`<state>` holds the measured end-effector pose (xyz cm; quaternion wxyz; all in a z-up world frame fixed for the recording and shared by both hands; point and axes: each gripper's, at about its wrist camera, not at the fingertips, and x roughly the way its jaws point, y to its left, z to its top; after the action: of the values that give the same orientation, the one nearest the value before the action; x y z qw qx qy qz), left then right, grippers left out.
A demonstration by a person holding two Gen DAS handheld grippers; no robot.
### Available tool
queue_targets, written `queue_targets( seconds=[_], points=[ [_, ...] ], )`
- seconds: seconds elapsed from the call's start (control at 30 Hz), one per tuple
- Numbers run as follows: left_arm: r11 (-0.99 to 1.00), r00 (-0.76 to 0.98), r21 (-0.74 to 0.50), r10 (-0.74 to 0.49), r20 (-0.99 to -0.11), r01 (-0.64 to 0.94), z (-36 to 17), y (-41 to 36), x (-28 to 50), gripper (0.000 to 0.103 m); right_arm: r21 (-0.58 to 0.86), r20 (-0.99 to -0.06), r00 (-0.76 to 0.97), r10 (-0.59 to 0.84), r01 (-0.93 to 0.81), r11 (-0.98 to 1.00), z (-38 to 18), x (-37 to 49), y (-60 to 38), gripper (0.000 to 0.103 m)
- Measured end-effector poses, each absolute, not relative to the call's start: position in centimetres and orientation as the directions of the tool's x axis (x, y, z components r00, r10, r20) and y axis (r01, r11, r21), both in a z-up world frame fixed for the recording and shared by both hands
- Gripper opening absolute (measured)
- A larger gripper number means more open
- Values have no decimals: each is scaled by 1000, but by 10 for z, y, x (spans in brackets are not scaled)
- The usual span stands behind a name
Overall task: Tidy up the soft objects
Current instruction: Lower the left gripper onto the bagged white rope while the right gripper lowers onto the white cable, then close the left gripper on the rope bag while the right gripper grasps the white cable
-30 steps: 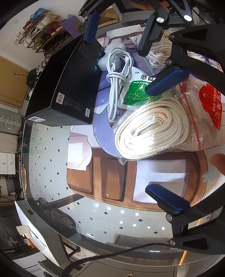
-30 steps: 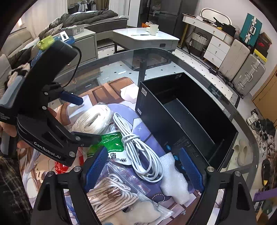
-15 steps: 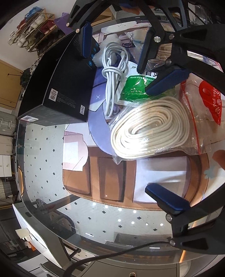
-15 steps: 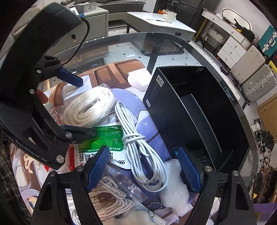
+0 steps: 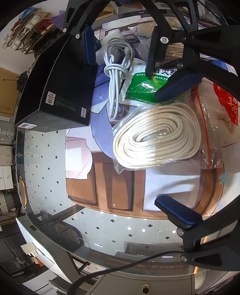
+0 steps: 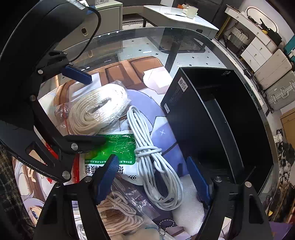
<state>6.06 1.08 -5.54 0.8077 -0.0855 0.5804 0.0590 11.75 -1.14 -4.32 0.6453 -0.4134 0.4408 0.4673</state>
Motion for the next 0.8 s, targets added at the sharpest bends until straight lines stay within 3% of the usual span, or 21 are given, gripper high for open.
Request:
queue_targets(
  seconds=[0.2, 0.53, 0.8],
  points=[
    [978, 314, -67, -2, -950, -198, -52, 13, 60, 94, -110, -963, 159, 220, -969, 219, -44, 118, -9, 64],
    [978, 335, -19, 53, -941, -209, -46, 23, 52, 52, -122, -971, 165, 175, -964, 236, -49, 120, -3, 35],
    [981, 348, -57, 12, -937, -188, -42, 29, 50, 35, -128, -967, 181, 177, -953, 275, -44, 123, -6, 30]
  ],
)
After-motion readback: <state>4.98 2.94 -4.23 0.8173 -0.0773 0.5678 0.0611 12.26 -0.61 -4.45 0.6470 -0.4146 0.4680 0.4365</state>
